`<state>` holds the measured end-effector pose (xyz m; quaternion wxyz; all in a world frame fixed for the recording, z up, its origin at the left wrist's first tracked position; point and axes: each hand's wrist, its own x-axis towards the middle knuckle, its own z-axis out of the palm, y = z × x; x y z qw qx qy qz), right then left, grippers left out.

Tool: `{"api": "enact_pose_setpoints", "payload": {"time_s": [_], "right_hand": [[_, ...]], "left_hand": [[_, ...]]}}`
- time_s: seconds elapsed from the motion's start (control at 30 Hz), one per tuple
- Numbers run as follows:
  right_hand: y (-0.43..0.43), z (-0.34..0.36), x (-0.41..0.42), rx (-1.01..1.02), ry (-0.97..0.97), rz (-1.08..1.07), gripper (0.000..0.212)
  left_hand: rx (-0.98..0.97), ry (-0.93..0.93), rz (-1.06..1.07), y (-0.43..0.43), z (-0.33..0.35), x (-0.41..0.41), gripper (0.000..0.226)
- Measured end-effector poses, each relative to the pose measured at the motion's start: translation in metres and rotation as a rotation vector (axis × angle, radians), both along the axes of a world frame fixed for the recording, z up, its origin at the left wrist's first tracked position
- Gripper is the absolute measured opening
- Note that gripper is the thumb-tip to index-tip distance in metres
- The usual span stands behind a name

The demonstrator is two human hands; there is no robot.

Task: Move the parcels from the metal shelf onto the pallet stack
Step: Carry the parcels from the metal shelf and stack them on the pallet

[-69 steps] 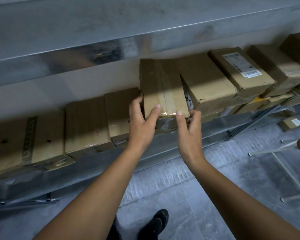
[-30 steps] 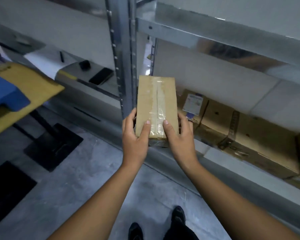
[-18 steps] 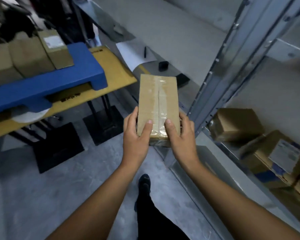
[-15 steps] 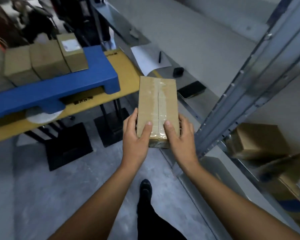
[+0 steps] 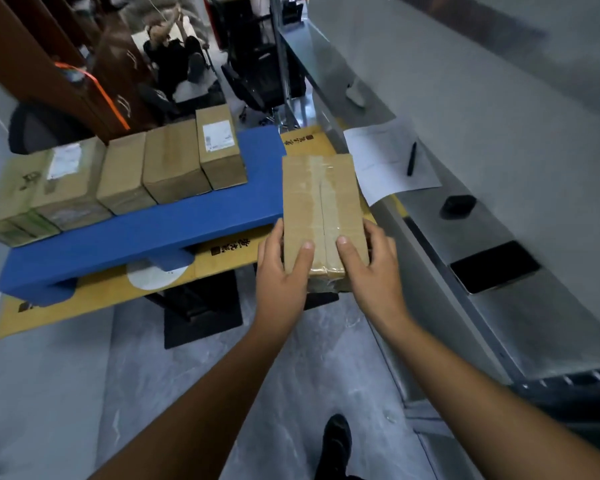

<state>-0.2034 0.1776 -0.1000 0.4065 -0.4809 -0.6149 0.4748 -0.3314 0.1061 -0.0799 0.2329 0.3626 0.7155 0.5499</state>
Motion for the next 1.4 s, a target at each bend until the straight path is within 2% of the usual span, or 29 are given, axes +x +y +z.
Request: {"api": "enact_pose_setpoints", "payload": {"time_s": [0.17,0.53,0.83,1.0,1.27,1.4], "right_hand": [[0.049,0.004,-0.029,-0.010,0.005,0.038,0.049],[0.143,-0.008,-0.115,-0.009,-0.063,0.085,0.051],[0.248,-0.025,-0.210,-0.035,-0.190,0.040,0.050],[0.299,-0.046,-0.258,-0.031,-0.250,0.076,0.053],[0.338,-0.078,-0.286,-0.074,-0.247,0.162,0.053],[0.344,-0.083,-0.288,-0.087,-0.238,0.204,0.054]], "left_hand": [[-0.012,0.012,0.037,0.045,0.005,-0.028,0.064],[-0.044,0.003,0.058,0.128,-0.015,-0.113,0.070],[-0.034,0.294,0.056,0.231,-0.017,-0.246,0.052],[-0.195,0.467,-0.009,0.281,-0.025,-0.301,0.057],[-0.438,0.486,-0.003,0.317,-0.046,-0.320,0.071],[-0.470,0.522,0.032,0.321,-0.047,-0.316,0.070]]}}
